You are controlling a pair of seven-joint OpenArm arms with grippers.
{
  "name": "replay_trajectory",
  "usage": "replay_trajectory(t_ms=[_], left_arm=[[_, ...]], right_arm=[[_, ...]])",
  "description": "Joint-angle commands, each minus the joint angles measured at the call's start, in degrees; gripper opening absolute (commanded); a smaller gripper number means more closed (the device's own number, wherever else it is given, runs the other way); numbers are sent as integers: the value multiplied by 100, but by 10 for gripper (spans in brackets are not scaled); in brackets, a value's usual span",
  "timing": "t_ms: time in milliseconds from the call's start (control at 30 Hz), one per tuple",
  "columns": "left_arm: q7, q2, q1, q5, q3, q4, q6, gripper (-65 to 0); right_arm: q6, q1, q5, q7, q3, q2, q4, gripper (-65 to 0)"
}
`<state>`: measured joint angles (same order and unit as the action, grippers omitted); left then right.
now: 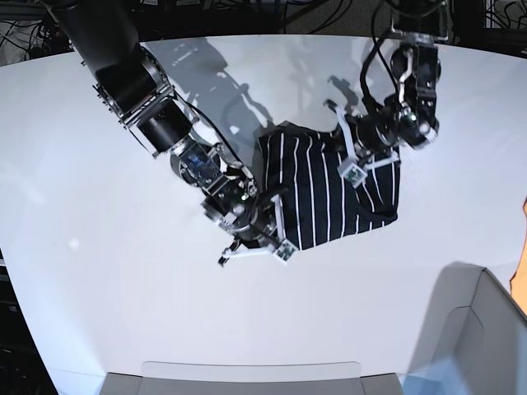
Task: Fold the T-shirt properly
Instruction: 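Slide the bundle with the left gripper toward the grey bin, then press the folded bundle flat with the left gripper, then release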
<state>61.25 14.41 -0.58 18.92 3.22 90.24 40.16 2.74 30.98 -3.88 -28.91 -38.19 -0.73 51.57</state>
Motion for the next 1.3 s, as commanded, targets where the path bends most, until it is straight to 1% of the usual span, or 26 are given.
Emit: replay_trajectory(t_ms=[0,67,167,233,267,333,467,533,600,667,700,767,867,967,1067,1100,1267], left_arm=[[-29,49,115,-147,-186,-52,-16,-650],[-37,13,326,-446,-494,-210,-16,-650],[-37,-4,713,-762,-907,-413,-16,-650],[-46,-4,1047,-841,-1232,-571,-16,-650],[-46,-4,1161,-850,-1373,-606,-16,-650],[-46,-4,1328,-859,-1681,-597,-16,-650],[-46,-4,1478,-859,-2199,-492,-16,-650],[-46,-57,1451,-841,-2305,-246,-16,-650],[-20,-312,1416,-841,-2314,132,-16,-650],[15,-576,1170,-832,-2278,695,-16,-650],[24,-725,1073,-832,-2217,924,-16,-650],[24,-936,880,-824,-1900,1293,-16,-650],[33,-945,423,-806,-1039,1732,-16,-650],[33,-927,-193,-815,-380,2198,-16,-650],[15,-910,-632,-815,-72,2506,-16,-650],[33,-848,-729,-815,-2,2515,-16,-650],[33,-558,-773,-841,315,2066,-16,-650]], right_arm=[[-24,62,-12,135,9,60,263,-650],[-24,-272,-12,-103,0,16,702,-650],[-15,-764,-12,-709,0,-107,1643,-650],[-15,-1151,-12,-1043,-9,-142,2355,-650],[-15,-1292,-12,-1123,-9,-151,2584,-650],[-15,-1520,-12,-1202,26,-177,2979,-650],[-68,-1758,-21,-1202,79,-591,3630,-650],[-68,-1916,-21,-1202,413,-722,3867,-650],[-68,-2118,-12,-1202,993,-749,4087,-650],[-68,-2329,32,-1202,1723,-758,4280,-650],[-68,-2399,32,-1202,1978,-766,4342,-650],[-68,-2540,32,-1202,2479,-775,4438,-650],[-50,-2742,6,-1202,3094,-775,4614,-650],[-50,-2918,-3,-1202,3463,-793,4781,-650],[-41,-3032,-3,-1202,3754,-793,4878,-650],[-33,-3067,6,-1202,3798,-793,4878,-650],[-33,-3155,6,-1193,3798,-793,4878,-650]])
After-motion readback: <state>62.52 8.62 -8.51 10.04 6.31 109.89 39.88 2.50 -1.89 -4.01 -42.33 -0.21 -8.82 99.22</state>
